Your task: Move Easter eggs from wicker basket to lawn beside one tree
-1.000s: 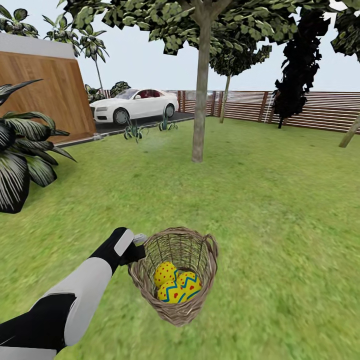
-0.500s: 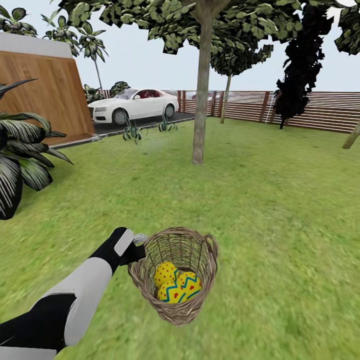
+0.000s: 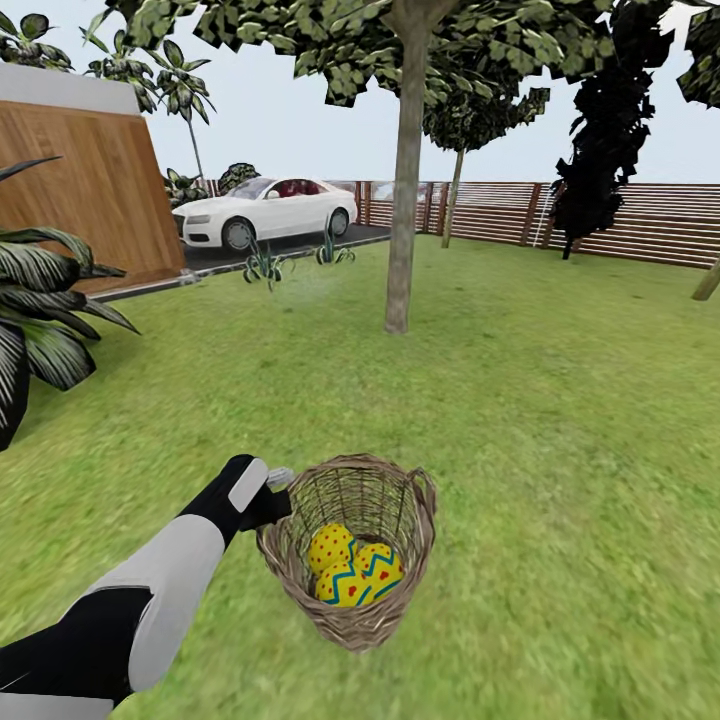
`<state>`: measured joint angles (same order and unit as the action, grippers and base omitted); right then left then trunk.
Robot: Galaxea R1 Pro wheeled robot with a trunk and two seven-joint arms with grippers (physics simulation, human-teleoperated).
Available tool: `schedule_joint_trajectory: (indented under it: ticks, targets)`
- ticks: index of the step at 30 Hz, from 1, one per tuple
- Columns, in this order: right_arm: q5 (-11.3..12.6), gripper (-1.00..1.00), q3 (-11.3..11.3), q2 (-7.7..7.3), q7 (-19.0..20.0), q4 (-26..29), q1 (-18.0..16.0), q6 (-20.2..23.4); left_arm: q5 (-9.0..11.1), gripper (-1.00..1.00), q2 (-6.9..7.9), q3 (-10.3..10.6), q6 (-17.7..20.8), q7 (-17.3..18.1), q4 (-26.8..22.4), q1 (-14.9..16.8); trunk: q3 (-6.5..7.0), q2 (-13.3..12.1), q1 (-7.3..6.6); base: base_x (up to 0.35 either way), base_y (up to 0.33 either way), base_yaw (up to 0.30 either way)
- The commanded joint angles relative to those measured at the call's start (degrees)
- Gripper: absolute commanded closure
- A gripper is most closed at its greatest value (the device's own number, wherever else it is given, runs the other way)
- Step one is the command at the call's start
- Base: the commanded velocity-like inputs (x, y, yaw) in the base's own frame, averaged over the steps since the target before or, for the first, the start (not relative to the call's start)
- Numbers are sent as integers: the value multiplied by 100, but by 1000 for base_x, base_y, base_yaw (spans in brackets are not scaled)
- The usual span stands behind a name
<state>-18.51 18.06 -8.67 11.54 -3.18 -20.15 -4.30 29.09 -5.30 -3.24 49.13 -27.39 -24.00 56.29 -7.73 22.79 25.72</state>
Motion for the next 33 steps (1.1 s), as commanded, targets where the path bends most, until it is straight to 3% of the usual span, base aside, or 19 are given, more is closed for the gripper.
schedule_joint_trajectory:
  ticks: [1,33]
  targets:
    - [-47,-100,48,-5,6,-25,-10,-41,106,100,-6,-42,-8,-47,-8,5,-12,12,7,339,0,0]
    - [-47,-100,48,-6,6,-25,-11,-40,106,100,-6,-37,-8,-47,-8,5,-12,12,7,339,0,0]
